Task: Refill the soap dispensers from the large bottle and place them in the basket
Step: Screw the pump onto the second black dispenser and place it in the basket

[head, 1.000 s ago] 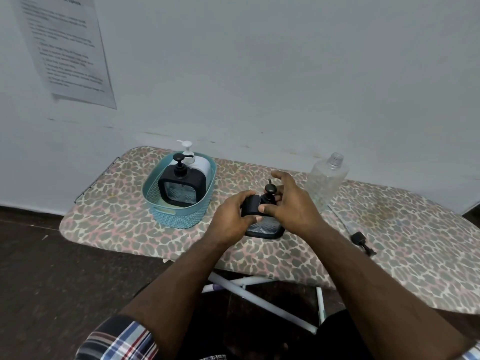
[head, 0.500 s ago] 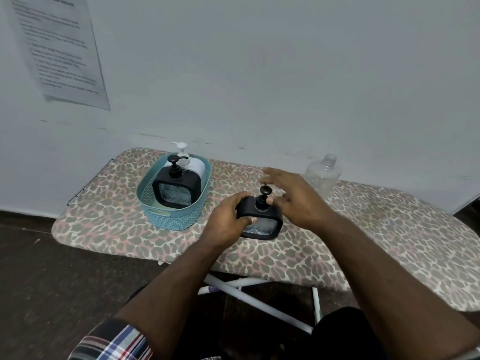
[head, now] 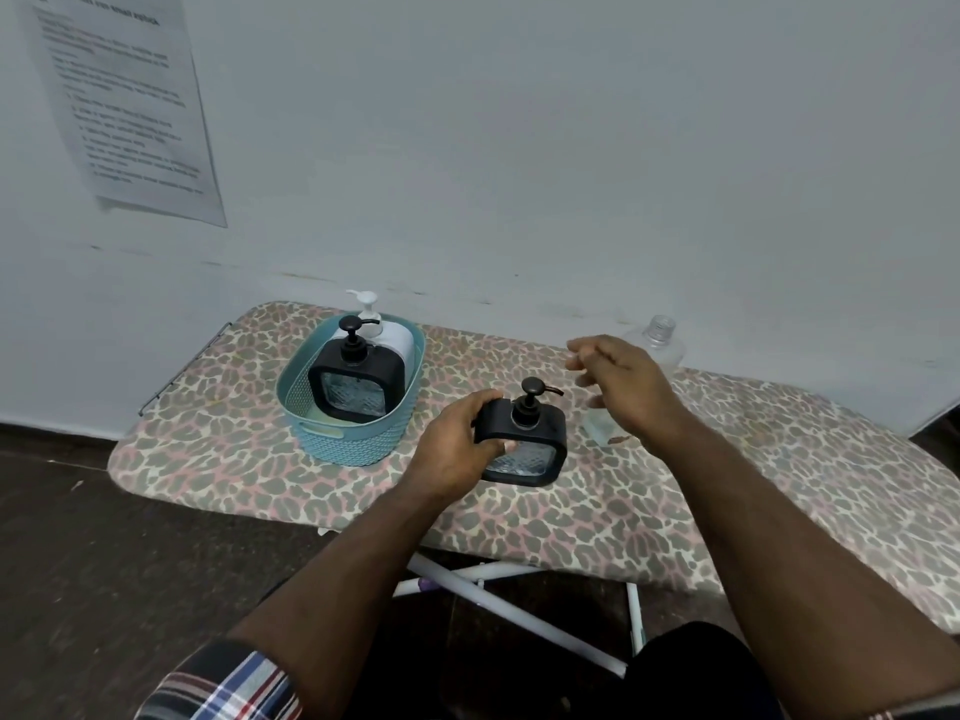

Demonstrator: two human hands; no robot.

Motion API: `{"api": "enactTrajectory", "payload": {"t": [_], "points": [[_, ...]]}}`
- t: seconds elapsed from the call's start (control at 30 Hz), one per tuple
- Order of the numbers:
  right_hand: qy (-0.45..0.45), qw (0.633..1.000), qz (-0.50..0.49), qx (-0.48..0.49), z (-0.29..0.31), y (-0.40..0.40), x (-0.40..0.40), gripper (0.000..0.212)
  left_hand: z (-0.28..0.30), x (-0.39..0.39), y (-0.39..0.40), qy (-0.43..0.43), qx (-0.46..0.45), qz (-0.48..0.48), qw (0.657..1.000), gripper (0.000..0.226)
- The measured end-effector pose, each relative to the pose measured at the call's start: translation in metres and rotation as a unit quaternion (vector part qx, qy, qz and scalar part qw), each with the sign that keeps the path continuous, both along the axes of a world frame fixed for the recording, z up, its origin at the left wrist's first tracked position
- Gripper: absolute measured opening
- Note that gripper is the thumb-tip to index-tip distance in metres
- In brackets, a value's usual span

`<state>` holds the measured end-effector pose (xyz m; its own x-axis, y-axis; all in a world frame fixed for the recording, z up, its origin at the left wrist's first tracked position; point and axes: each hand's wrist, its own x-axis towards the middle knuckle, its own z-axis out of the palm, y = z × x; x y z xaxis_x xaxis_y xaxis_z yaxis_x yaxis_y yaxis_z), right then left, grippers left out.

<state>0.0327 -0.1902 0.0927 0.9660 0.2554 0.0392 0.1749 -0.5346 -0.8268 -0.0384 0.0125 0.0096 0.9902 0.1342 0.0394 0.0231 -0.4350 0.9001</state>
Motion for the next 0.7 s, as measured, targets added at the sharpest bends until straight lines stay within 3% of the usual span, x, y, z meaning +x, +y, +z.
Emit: {"api": "enactTrajectory", "payload": {"t": [0.1, 0.2, 0.37, 0.5, 0.57, 0.7], "points": [[0.079, 0.982, 0.109, -0.129, -0.018, -0.010, -0.005, 0.054, -0.001, 0.001, 0.000, 0.001, -0.001, 0.004, 1.000, 0.058], [0.082, 0.976, 0.134, -0.152, -0.028, -0.005, -0.011, 0.076, 0.002, 0.001, 0.000, 0.004, -0.014, 0.008, 1.000, 0.060], [-0.010, 0.984, 0.116, -0.133, 0.008, 0.007, -0.009, 0.064, 0.042, 0.000, 0.015, -0.004, -0.055, -0.005, 0.998, 0.064], [-0.042, 0.993, 0.098, -0.048, 0.047, 0.032, -0.012, 0.065, 0.100, -0.010, 0.051, -0.030, -0.091, -0.022, 0.995, 0.070], [-0.040, 0.995, 0.091, 0.002, 0.056, 0.047, -0.011, 0.072, 0.122, -0.019, 0.077, -0.050, -0.109, -0.002, 0.993, 0.059], [-0.035, 0.991, 0.111, 0.068, 0.068, 0.088, -0.017, 0.057, 0.128, -0.036, 0.132, -0.055, -0.159, 0.077, 0.983, 0.024]]}}
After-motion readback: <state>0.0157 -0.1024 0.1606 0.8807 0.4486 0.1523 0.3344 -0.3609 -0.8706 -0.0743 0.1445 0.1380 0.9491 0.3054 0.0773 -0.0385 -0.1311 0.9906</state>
